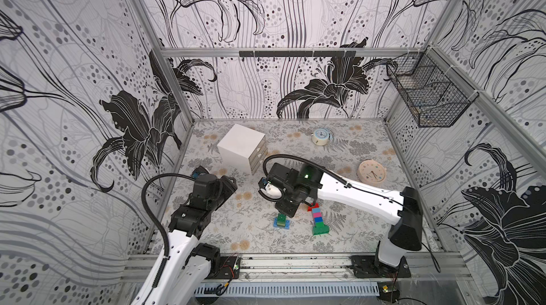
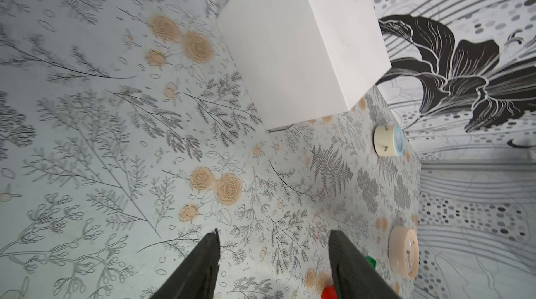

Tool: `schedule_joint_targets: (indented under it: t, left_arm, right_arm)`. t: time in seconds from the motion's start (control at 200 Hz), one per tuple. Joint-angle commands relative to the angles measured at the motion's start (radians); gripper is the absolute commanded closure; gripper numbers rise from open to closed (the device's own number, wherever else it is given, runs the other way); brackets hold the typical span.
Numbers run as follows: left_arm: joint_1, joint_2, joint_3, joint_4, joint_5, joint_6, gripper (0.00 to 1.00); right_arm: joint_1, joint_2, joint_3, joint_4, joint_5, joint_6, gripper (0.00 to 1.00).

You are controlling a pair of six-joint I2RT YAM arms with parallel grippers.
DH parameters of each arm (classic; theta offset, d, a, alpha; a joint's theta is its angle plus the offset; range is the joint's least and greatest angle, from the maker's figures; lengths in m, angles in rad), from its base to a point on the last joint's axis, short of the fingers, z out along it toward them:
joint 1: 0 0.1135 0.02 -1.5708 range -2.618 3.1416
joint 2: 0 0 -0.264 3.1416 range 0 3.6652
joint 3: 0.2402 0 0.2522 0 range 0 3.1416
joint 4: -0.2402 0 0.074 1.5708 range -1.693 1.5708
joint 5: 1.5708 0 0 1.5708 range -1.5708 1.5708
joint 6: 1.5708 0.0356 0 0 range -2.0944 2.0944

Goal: Assemble the number 1 with lego
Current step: Assemble the lego brick with the lego brick.

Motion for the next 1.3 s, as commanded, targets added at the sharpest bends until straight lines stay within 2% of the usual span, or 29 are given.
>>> schedule_joint_targets:
  t: [0.0, 0.396, 1.076, 1.297]
  left_arm:
    - [0.006, -0.064, -0.018, -0.068, -0.129, -0.079, 0.37]
    - [0.006, -0.242, -0.001, -0.250, -0.332, -0.204, 0.37]
    - [0.007, -0.233, 0.008, -0.252, -0.353, -0.193, 0.36]
    - [0.006, -0.235, 0.009, -0.252, -0.357, -0.189, 0.36]
  right_arm:
    - [0.028, 0.064, 0.061, -0.148, 0.040, -0.038, 1.00]
    - [0.042, 0.223, 0.160, -0.196, 0.071, -0.102, 1.00]
    - [0.043, 0.313, 0.166, -0.184, 0.088, -0.131, 1.00]
    - [0.051, 0.314, 0.116, -0.153, 0.117, -0.143, 1.00]
